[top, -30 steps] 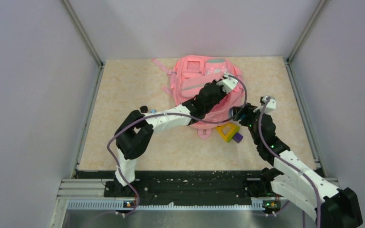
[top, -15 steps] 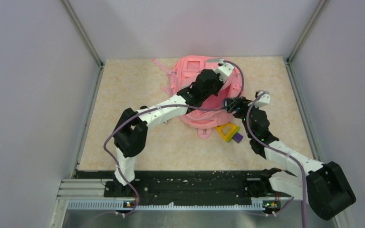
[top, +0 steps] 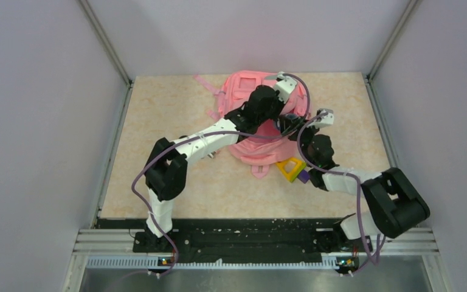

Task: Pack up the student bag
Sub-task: Place the stationery in the student bag.

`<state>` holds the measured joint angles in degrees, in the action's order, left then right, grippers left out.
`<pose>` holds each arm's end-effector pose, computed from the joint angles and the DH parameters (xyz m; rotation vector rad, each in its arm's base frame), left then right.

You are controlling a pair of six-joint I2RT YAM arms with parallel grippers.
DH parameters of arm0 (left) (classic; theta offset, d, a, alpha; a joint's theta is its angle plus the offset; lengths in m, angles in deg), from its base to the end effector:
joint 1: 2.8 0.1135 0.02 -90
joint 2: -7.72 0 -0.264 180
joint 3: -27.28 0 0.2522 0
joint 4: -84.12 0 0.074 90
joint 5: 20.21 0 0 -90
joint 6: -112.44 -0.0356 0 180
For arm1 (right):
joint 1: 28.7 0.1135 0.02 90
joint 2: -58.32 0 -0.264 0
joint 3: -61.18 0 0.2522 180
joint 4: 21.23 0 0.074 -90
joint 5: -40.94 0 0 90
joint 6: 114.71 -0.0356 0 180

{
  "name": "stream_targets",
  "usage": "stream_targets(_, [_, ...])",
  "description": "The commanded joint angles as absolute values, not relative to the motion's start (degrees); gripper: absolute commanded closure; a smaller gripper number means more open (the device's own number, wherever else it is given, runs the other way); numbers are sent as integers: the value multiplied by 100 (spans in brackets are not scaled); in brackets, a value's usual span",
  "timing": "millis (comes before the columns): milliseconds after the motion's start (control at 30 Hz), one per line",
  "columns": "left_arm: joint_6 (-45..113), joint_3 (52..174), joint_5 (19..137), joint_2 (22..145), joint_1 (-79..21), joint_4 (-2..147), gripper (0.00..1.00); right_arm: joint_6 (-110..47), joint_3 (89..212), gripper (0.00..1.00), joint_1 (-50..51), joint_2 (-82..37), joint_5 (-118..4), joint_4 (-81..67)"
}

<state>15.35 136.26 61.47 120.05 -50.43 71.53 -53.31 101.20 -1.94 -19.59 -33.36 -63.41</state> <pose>0.3253 -0.3490 0.3130 0.7635 1.6974 -0.3589 0.2469 0.1137 0.2249 0.2484 1.5051 0.5713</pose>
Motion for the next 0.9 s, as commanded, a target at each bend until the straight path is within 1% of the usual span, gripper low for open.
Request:
stream_targets(0, [1861,14117,6418,11456,-5070,7703,100,-4981,10209,77,-108,-2534,-3459,-8075])
stream_targets(133, [1997,14223,6444,11437,-5070,7670,100,-4336,10240,77,107,-3234,-3057,-8547])
stream_targets(333, [2081,14273,6490,11415,-5061,7653,100,-3990,10094,77,345,-4375,-2301,-9122])
stream_targets(400, [2106,14266,6539,11407,-5063,7642,100,-3907,10096,77,404,-4473,-2208,-9295])
stream_targets(500, [2166,14266,6587,11390,-5061,7636,100,-3844,10474,77,435,-4571,-2039,-8895])
stream_targets(567, [2213,14253,6601,11362,-5066,7617,100,-3982,10852,77,433,-4538,-1942,-8226])
stream_targets(633, [2219,14202,6616,11318,-5066,7616,100,-4231,11162,75,435,-4529,-1882,-7367])
stream_targets(700, [2219,14150,6646,11294,-5061,7624,100,-4455,11331,65,435,-4553,-1866,-6975])
stream_targets(733, [2218,14131,6653,11285,-5061,7617,100,-4537,11336,58,435,-4564,-1875,-6957])
stream_targets(800, [2391,14117,6658,11275,-5066,7581,100,-4590,11289,33,435,-4555,-1986,-7001])
stream_targets(833, [2393,14115,6659,11271,-5061,7539,100,-4579,11263,25,430,-4518,-2053,-7013])
stream_targets(867, [2389,14115,6650,11267,-5061,7511,100,-4560,11231,19,434,-4460,-2127,-7006])
